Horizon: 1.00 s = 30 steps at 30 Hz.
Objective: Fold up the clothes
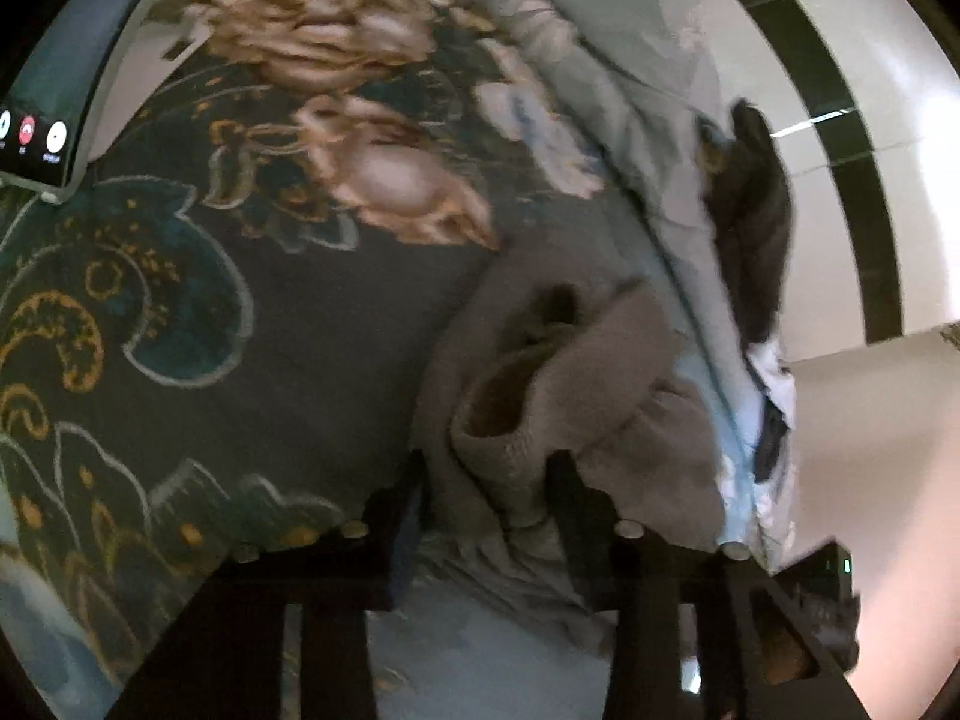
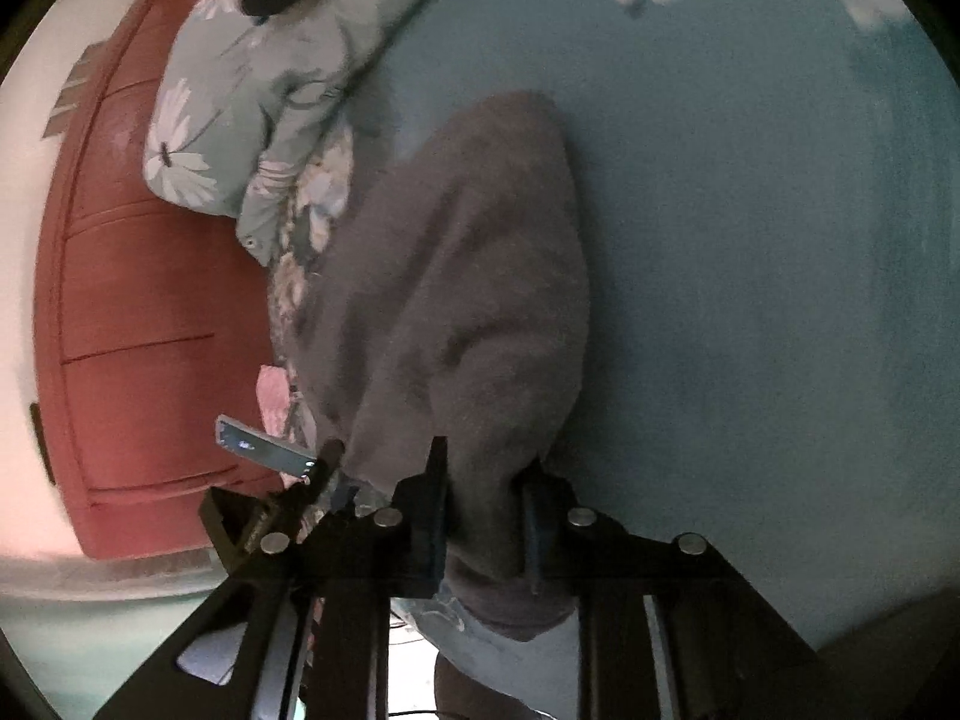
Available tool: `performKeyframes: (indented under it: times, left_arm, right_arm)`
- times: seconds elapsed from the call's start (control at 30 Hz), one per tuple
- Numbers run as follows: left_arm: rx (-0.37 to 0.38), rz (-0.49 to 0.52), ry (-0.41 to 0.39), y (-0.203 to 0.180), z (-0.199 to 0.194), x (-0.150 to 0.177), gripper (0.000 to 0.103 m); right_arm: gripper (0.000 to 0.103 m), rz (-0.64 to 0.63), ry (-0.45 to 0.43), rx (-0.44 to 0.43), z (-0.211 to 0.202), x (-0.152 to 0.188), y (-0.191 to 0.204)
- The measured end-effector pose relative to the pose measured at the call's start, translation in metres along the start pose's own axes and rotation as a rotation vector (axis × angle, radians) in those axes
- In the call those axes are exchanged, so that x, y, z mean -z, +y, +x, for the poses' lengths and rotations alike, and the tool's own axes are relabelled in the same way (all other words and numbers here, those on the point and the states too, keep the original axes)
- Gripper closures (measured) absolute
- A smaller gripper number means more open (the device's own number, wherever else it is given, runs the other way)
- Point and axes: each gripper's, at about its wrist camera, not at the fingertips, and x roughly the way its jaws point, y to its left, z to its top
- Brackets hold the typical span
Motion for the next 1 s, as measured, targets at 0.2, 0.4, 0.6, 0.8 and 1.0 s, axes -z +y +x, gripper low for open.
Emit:
performKeyframes:
  times: [0.2,0.4,0.6,0.8,1.0]
  left_arm:
    - [0.142,-0.029,0.047,-0.028,0.003,0.041,0.066]
    - [0.069,-0.036,0.116,-0.033,0.021,0.058,0.062]
    - [0.0,0.087,0.054,-0.06,-0.005,0.034,0.048]
    - [0.024,0.148,0.049,-0.093,0.019,0.002,0.042]
    - [0.043,0.155,0.039,-0.105,0.042,0.003,0.058]
  right_arm:
    - [0.085,-0.165,-0.05,0.062,-0.058,-0.031,0.01]
    - [0.085,-0.158,0.033,0.184,-0.049,-0.034,-0.028]
    - [0.081,-0.123,0.037,0.174,-0.053,-0.037,-0.04]
    - [0.081,-0.152,-0.019,0.197,-0.084,-0.04,-0.039]
    - [0.08,-0.131,-0.047,0.202,-0.101,-0.043,-0.045]
